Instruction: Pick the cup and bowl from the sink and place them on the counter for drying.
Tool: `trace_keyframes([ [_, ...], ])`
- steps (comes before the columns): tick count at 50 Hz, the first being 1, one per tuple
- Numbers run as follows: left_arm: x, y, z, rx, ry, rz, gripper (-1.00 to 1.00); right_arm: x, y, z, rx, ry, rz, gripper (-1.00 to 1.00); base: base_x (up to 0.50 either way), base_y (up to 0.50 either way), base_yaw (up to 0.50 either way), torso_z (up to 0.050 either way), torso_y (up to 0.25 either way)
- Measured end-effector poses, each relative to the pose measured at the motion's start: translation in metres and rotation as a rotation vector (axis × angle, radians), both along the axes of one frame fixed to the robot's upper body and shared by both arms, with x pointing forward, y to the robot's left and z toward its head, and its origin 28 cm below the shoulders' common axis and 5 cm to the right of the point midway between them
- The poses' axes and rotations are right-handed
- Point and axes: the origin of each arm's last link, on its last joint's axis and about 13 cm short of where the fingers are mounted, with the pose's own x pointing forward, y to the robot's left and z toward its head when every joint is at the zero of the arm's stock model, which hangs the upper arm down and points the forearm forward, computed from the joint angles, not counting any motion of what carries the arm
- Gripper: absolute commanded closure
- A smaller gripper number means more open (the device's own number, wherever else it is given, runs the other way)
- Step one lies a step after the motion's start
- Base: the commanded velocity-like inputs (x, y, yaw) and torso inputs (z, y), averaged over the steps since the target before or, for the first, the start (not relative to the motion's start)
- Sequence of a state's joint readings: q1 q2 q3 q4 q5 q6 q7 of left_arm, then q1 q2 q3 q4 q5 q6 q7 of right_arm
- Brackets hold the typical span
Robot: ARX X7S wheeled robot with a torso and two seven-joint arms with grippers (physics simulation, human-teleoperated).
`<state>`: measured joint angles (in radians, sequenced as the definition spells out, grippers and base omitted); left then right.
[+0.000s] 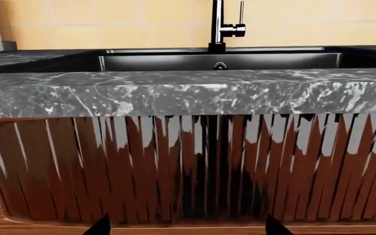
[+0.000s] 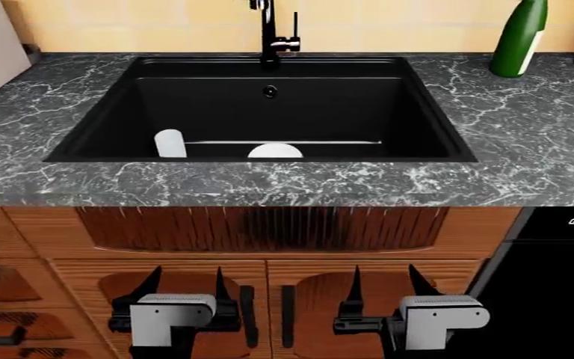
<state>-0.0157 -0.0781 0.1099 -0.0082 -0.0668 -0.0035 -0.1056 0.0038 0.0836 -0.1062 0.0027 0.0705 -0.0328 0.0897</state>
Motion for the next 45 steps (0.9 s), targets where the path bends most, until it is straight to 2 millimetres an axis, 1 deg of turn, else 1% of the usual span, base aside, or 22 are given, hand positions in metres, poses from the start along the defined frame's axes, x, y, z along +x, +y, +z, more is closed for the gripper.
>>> trace_keyframes([
  [7, 0.0015, -0.0006, 0.0002, 0.004, 0.002, 0.0, -1.0, 0.0003, 0.0008, -0.001, 0.004, 0.01, 0.0, -1.0, 0.0, 0.2, 0.0, 0.0, 0.0],
  [19, 0.0032, -0.0022, 0.0007, 0.002, 0.005, -0.001, -1.0, 0.0004, 0.0, -0.0022, 0.004, 0.024, -0.007, -1.0, 0.0, 0.46, 0.0, 0.0, 0.0],
  [31, 0.0052, -0.0035, 0.0014, -0.005, 0.009, 0.001, -1.0, 0.0004, -0.0001, -0.0025, 0.009, 0.023, -0.009, -1.0, 0.0, 0.04, 0.0, 0.0, 0.0],
  [45, 0.0051, -0.0045, 0.0023, -0.005, -0.011, -0.005, -1.0, 0.0004, -0.0004, -0.0032, 0.011, 0.026, -0.01, -1.0, 0.0, 0.0, 0.0, 0.05, 0.0],
])
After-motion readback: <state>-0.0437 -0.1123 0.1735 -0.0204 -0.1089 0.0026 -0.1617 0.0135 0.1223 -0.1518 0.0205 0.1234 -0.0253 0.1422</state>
